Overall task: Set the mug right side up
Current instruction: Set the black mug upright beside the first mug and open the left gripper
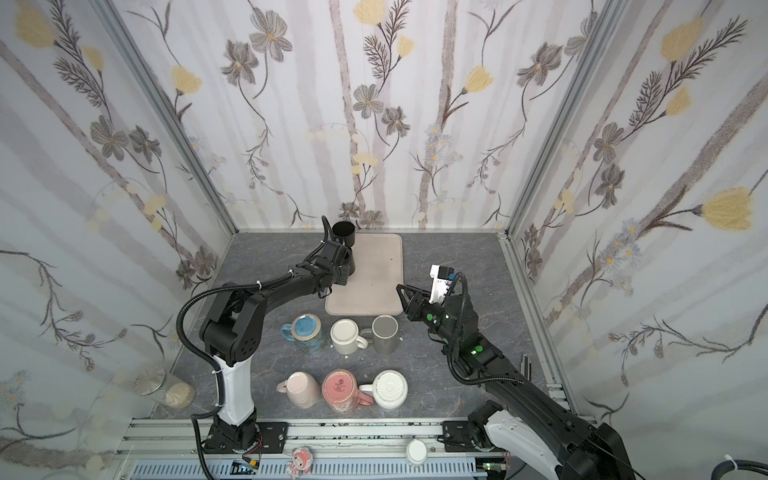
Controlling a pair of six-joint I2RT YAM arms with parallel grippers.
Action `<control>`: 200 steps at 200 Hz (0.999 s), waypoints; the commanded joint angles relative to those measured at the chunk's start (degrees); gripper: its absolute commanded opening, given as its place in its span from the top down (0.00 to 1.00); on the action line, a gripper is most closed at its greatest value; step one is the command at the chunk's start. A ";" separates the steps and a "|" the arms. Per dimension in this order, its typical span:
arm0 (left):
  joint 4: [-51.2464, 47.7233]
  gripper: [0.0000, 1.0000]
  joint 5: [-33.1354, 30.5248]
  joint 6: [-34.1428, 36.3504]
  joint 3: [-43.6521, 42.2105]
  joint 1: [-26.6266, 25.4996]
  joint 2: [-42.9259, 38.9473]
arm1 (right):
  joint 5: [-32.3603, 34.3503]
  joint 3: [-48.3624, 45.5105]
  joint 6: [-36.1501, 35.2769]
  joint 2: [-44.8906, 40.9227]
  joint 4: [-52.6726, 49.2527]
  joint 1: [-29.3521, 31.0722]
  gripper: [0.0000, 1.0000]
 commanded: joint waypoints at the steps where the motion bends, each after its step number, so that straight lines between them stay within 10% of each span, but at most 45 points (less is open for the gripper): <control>1: 3.91 1.00 -2.01 0.84 1.60 0.41 0.95 | -1.04 -0.21 0.20 -0.48 0.54 -0.28 0.64; 48: 3.58 1.00 -0.37 2.18 2.69 1.02 2.73 | -1.27 -0.30 0.18 -0.73 -0.03 -0.85 0.63; 99: 3.25 0.56 -2.90 1.70 2.09 1.31 2.15 | -1.83 -0.35 0.61 -0.37 0.39 -1.00 0.63; 200: 1.57 0.45 -8.93 -0.53 1.79 4.83 1.72 | -2.48 -0.04 1.04 0.09 0.76 -1.15 0.63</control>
